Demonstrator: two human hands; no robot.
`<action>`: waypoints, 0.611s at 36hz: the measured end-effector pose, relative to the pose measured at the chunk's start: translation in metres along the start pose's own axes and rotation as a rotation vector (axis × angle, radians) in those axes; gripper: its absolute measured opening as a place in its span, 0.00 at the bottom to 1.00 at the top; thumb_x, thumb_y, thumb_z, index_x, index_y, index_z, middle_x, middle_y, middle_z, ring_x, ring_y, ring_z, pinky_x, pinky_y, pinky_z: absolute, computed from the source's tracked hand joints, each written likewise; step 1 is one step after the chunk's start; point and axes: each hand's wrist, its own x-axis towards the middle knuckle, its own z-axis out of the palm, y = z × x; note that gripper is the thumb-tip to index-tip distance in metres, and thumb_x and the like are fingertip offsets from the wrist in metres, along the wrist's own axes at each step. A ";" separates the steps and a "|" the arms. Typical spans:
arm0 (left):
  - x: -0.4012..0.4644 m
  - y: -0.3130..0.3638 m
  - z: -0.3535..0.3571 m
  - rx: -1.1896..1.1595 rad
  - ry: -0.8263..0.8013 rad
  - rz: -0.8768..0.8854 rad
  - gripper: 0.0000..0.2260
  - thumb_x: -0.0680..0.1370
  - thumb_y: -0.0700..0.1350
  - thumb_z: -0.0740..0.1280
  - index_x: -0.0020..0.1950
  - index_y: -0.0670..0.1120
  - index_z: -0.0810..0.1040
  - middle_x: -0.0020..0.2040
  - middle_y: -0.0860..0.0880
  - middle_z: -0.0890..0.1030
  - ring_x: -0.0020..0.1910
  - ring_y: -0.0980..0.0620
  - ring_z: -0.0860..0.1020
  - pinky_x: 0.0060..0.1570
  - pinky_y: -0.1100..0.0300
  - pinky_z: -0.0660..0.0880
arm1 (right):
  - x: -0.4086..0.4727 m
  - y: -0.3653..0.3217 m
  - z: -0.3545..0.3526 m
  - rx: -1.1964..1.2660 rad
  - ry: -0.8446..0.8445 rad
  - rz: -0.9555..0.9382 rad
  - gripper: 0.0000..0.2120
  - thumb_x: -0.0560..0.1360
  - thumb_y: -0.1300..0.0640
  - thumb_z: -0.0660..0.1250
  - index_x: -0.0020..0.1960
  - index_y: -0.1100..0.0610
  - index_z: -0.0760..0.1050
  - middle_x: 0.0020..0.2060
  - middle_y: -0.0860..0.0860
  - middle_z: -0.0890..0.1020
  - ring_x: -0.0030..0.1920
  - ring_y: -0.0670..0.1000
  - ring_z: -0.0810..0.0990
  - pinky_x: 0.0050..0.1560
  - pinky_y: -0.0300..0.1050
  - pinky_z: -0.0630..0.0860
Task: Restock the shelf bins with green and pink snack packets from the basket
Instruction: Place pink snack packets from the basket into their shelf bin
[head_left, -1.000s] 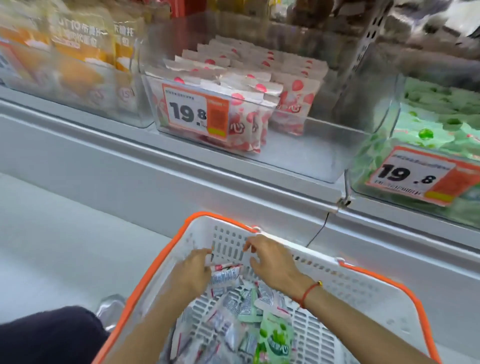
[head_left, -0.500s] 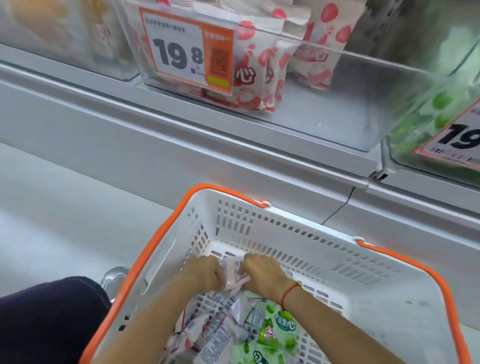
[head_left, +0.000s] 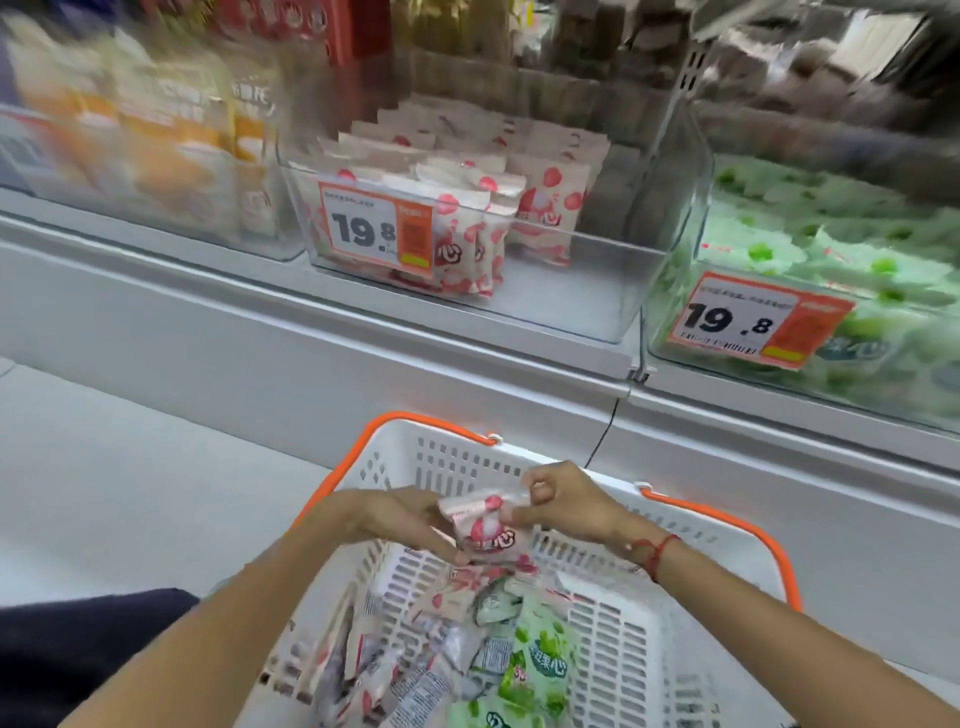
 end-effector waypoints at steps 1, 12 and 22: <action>-0.006 0.005 -0.008 -0.048 0.056 0.040 0.23 0.72 0.52 0.74 0.63 0.49 0.72 0.62 0.56 0.78 0.64 0.55 0.74 0.64 0.61 0.69 | -0.006 -0.012 -0.011 0.044 0.034 -0.013 0.11 0.69 0.58 0.76 0.39 0.59 0.73 0.23 0.45 0.72 0.26 0.44 0.70 0.30 0.36 0.66; -0.081 0.102 -0.072 -0.155 0.431 0.447 0.09 0.76 0.50 0.69 0.56 0.53 0.78 0.49 0.55 0.85 0.47 0.60 0.81 0.53 0.64 0.75 | -0.059 -0.145 -0.080 0.241 0.370 -0.307 0.06 0.73 0.61 0.71 0.44 0.55 0.73 0.29 0.46 0.83 0.31 0.42 0.80 0.29 0.31 0.72; -0.095 0.150 -0.101 0.043 0.989 0.773 0.11 0.78 0.57 0.63 0.58 0.55 0.72 0.53 0.55 0.78 0.52 0.58 0.76 0.52 0.61 0.74 | -0.036 -0.201 -0.111 0.176 0.640 -0.450 0.17 0.70 0.65 0.73 0.52 0.50 0.73 0.45 0.50 0.83 0.45 0.50 0.82 0.45 0.46 0.79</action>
